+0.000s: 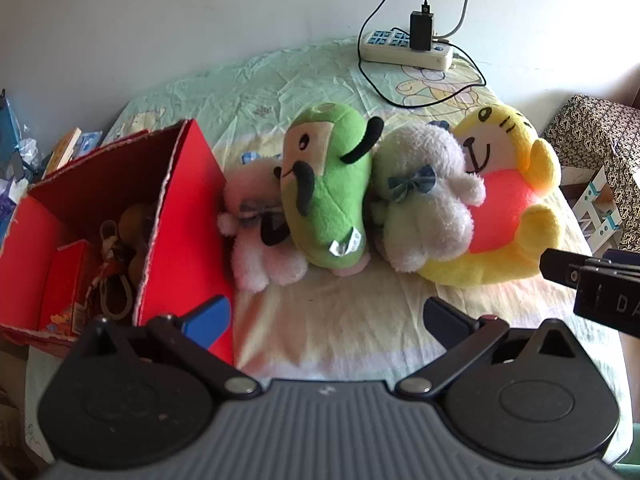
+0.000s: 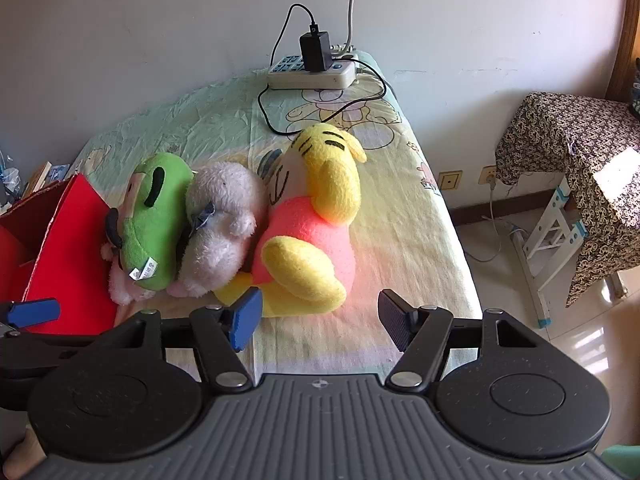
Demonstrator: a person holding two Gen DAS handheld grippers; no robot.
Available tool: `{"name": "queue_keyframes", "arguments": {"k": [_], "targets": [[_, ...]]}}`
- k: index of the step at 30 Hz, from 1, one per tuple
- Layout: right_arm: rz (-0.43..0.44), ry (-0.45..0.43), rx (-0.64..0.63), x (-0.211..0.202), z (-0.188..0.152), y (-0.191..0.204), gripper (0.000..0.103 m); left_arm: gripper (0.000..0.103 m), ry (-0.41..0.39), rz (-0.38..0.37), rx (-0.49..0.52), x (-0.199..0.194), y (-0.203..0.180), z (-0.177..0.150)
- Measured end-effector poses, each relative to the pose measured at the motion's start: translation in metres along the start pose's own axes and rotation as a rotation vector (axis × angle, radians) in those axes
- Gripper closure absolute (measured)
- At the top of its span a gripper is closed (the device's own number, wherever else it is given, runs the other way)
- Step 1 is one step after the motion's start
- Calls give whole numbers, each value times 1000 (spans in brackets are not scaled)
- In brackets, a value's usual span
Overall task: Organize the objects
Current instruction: 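Move the right gripper toward the green mustached plush, then close the right gripper on the green mustached plush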
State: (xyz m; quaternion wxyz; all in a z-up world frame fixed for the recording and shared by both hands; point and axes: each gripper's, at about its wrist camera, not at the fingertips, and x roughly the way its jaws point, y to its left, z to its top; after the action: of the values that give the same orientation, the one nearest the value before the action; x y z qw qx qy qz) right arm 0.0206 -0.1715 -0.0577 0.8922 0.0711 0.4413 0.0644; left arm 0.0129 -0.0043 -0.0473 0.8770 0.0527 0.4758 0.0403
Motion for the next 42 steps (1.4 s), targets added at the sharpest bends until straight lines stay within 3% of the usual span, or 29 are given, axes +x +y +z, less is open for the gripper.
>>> {"name": "queue_keyframes", "arguments": {"k": [17, 24, 28, 34, 38, 42], "targets": [[55, 8, 31, 9, 8, 1, 38, 0, 10, -28, 22, 12, 3, 11], [116, -54, 54, -8, 18, -2, 38, 0, -6, -57, 33, 11, 4, 20], [212, -108, 61, -14, 34, 0, 41, 1, -39, -64, 31, 12, 9, 27], [454, -50, 95, 12, 56, 16, 48, 4, -107, -124, 4, 18, 23, 33], [510, -20, 46, 30, 65, 38, 48, 6, -129, -164, -15, 25, 29, 39], [501, 27, 4, 48, 72, 55, 47, 4, -118, -173, 3, 39, 27, 43]]}}
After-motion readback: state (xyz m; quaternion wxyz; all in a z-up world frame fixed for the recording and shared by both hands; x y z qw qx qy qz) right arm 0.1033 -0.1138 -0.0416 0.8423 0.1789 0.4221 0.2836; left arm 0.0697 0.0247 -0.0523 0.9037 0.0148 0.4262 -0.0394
